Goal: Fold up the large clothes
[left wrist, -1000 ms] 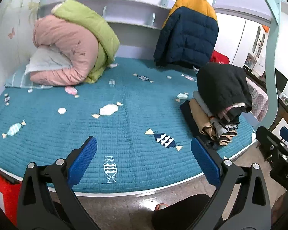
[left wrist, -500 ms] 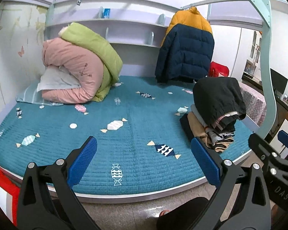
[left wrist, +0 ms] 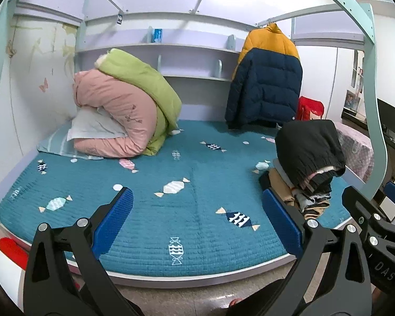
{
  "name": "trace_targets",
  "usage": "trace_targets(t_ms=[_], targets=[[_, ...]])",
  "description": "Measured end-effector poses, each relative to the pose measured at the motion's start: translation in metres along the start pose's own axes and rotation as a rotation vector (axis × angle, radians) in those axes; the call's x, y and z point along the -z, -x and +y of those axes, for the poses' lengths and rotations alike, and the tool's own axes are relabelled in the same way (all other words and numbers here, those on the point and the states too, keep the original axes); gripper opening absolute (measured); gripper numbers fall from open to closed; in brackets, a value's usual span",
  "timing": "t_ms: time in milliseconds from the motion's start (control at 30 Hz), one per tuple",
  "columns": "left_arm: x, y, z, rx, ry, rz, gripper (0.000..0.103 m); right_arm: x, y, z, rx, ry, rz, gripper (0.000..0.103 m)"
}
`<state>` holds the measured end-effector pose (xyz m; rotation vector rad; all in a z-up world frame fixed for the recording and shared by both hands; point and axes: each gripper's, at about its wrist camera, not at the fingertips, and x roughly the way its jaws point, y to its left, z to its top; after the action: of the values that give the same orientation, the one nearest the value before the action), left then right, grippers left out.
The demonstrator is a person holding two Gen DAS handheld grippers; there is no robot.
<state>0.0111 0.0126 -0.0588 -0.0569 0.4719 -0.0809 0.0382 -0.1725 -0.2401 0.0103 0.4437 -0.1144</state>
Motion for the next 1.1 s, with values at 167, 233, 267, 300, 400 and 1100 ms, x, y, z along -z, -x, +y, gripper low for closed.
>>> trace_targets(t_ms=[167,233,267,300,400,1100], targets=[[-0.006,0.011,0.003,-0.035,-0.013,-0.041,0.098,-0.005,0.004,0.003,-0.013,0.0,-0.028,0.096],[-0.008,0.015,0.003,-0.048,-0.024,-0.059,0.098,-0.006,0.005,0.003,-0.022,-0.003,-0.035,0.096],[-0.01,0.016,0.004,-0.053,-0.028,-0.066,0.098,-0.006,0.005,0.003,-0.025,-0.003,-0.038,0.096],[-0.01,0.018,0.004,-0.057,-0.031,-0.074,0.098,-0.007,0.006,0.003,-0.027,-0.003,-0.043,0.096],[-0.012,0.021,0.005,-0.062,-0.03,-0.089,0.098,-0.008,0.008,0.003,-0.029,-0.004,-0.054,0.096],[-0.015,0.031,-0.002,-0.091,-0.076,-0.114,0.098,-0.008,0.013,0.001,-0.027,-0.006,-0.09,0.096]])
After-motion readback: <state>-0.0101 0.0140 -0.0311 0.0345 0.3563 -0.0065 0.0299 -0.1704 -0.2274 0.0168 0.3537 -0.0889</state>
